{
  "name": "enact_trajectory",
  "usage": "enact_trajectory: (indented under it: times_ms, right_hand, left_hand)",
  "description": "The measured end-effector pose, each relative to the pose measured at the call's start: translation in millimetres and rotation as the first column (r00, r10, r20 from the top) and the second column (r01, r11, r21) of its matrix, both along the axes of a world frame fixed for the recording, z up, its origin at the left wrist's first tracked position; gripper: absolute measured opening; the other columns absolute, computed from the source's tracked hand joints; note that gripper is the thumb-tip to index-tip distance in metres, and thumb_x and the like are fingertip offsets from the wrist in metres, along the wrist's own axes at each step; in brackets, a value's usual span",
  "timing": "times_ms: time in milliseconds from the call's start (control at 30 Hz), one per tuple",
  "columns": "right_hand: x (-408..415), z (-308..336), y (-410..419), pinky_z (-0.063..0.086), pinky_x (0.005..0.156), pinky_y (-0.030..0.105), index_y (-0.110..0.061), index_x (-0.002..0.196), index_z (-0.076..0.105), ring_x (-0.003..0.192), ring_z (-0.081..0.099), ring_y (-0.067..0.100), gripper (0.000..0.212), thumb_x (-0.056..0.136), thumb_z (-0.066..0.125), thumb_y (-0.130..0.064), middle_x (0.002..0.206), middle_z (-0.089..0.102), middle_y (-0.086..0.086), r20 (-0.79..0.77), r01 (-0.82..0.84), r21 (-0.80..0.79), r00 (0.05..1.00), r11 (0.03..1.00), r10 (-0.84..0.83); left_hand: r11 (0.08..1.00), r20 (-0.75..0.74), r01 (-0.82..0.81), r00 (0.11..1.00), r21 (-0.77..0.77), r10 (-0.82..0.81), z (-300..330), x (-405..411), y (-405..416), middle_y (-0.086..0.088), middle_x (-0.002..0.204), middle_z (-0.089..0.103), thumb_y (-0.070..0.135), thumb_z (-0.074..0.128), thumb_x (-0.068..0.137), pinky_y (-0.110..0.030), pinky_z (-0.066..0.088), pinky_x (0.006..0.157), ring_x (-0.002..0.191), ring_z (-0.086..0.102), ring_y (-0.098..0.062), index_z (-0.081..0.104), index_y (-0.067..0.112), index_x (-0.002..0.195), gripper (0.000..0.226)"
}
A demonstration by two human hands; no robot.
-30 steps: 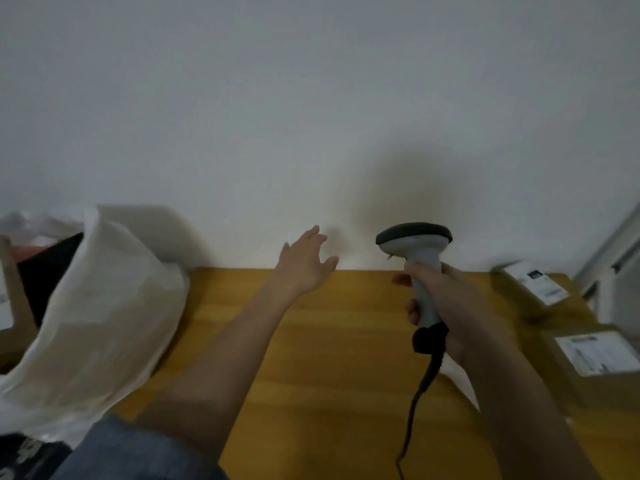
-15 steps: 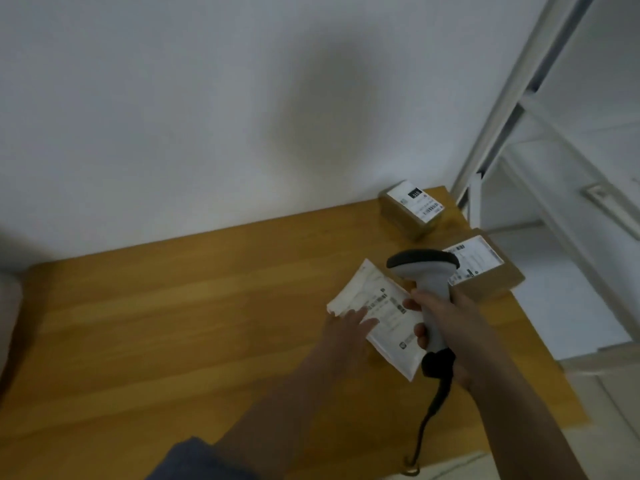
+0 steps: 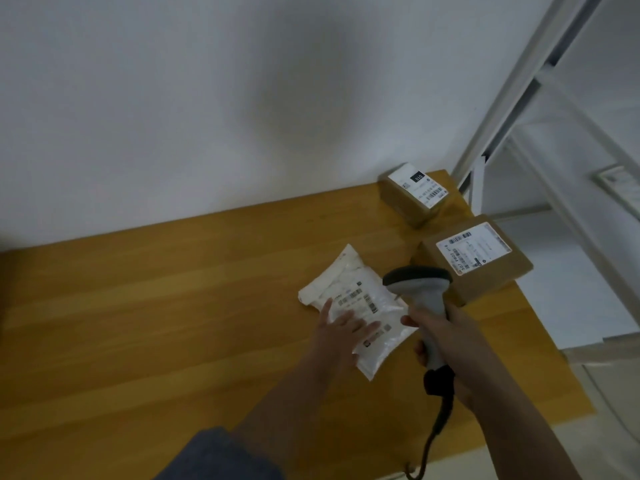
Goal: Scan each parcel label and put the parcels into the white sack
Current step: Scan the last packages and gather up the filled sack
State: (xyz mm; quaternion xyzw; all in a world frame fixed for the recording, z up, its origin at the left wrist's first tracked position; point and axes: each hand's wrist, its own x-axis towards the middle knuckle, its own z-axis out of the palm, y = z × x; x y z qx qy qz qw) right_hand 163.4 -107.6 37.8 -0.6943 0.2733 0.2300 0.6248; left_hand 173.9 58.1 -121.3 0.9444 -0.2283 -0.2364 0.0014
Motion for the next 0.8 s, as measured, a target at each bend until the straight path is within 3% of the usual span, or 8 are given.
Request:
enact_trajectory:
  times_ms: [100,200,300,400,500,633,733,800]
  right_hand:
    - [4.2,8.7,20.1,0.045,0.051,0.029,-0.010,0.102,0.064,0.054,0.055,0.015,0.017,0.091,0.066,-0.022,0.086,0.064,0.012,0.010,-0.043,0.000,0.999,0.999,0.043]
    - [6.5,15.7,44.5,0.046,0.054,0.030,-0.013,0.105,0.062,0.059,0.056,0.015,0.018,0.094,0.062,-0.027,0.089,0.063,0.012,0.018,-0.109,-0.002,0.994,0.994,0.109]
    - [4.5,21.1,69.9,0.046,0.056,0.030,-0.012,0.106,0.061,0.062,0.057,0.016,0.027,0.094,0.060,-0.036,0.081,0.059,0.007,0.003,-0.153,0.003,0.988,0.988,0.153]
    - [1.9,24.5,91.0,0.046,0.058,0.030,-0.017,0.112,0.059,0.062,0.057,0.015,0.032,0.095,0.056,-0.044,0.089,0.060,0.007,-0.029,-0.161,0.047,0.986,0.986,0.163]
    - [-1.7,26.4,104.6,0.044,0.053,0.027,-0.016,0.122,0.056,0.056,0.055,0.013,0.037,0.098,0.051,-0.043,0.081,0.059,0.007,-0.061,-0.172,0.097,0.982,0.980,0.179]
    - [-4.8,29.8,113.9,0.045,0.054,0.029,-0.013,0.115,0.058,0.054,0.055,0.013,0.030,0.101,0.048,-0.037,0.090,0.062,0.008,-0.021,-0.212,0.116,0.976,0.970,0.215]
    - [-6.3,35.9,116.7,0.046,0.055,0.029,-0.016,0.107,0.059,0.056,0.055,0.014,0.023,0.101,0.049,-0.036,0.103,0.064,0.010,-0.001,-0.206,0.118,0.978,0.971,0.208]
    - [-6.4,41.4,117.5,0.046,0.054,0.029,-0.014,0.107,0.059,0.056,0.054,0.015,0.026,0.100,0.049,-0.036,0.102,0.063,0.010,0.009,-0.197,0.118,0.980,0.973,0.197]
  left_hand:
    - [0.990,-0.007,-0.138,0.990,-0.011,0.138,6.8,-15.0,37.1,0.006,0.160,0.025,0.037,0.040,0.102,-0.051,-0.020,0.113,0.150,0.011,-0.015,0.008,0.030,0.156,0.063]
    - [0.909,-0.011,-0.400,0.916,-0.115,0.401,8.5,-29.7,72.4,0.003,0.155,0.033,0.032,0.037,0.102,-0.044,-0.011,0.119,0.147,0.020,-0.013,0.026,0.023,0.152,0.052]
    - [0.604,-0.027,-0.737,0.640,-0.305,0.768,7.1,-37.2,96.9,-0.003,0.141,0.045,0.032,0.050,0.098,-0.038,0.032,0.112,0.128,0.045,-0.020,0.042,0.017,0.141,0.046]
    - [0.227,-0.186,-0.917,0.298,-0.327,0.936,7.9,-40.7,109.3,-0.011,0.138,0.040,0.037,0.067,0.088,-0.039,0.039,0.105,0.128,0.042,-0.028,0.034,0.007,0.142,0.070]
    - [-0.021,-0.416,-0.976,0.073,-0.217,0.907,6.3,-47.2,113.7,-0.015,0.143,0.039,0.037,0.077,0.081,-0.040,0.038,0.107,0.132,0.040,-0.031,0.030,0.002,0.143,0.086]
    - [-0.346,-0.678,-0.930,-0.175,-0.124,0.714,4.3,-51.6,114.1,-0.015,0.135,0.051,0.022,0.078,0.082,-0.031,0.045,0.090,0.124,0.051,-0.032,0.043,-0.003,0.135,0.069]
    - [-0.525,-0.864,-0.851,-0.278,0.019,0.419,8.5,-51.8,113.4,-0.016,0.132,0.057,0.014,0.075,0.084,-0.039,0.050,0.094,0.112,0.057,-0.030,0.051,0.001,0.131,0.054]
    - [-0.580,-0.887,-0.813,-0.301,0.047,0.351,15.9,-51.6,114.5,-0.016,0.125,0.060,0.009,0.070,0.087,-0.039,0.052,0.090,0.108,0.060,-0.030,0.054,0.002,0.123,0.040]
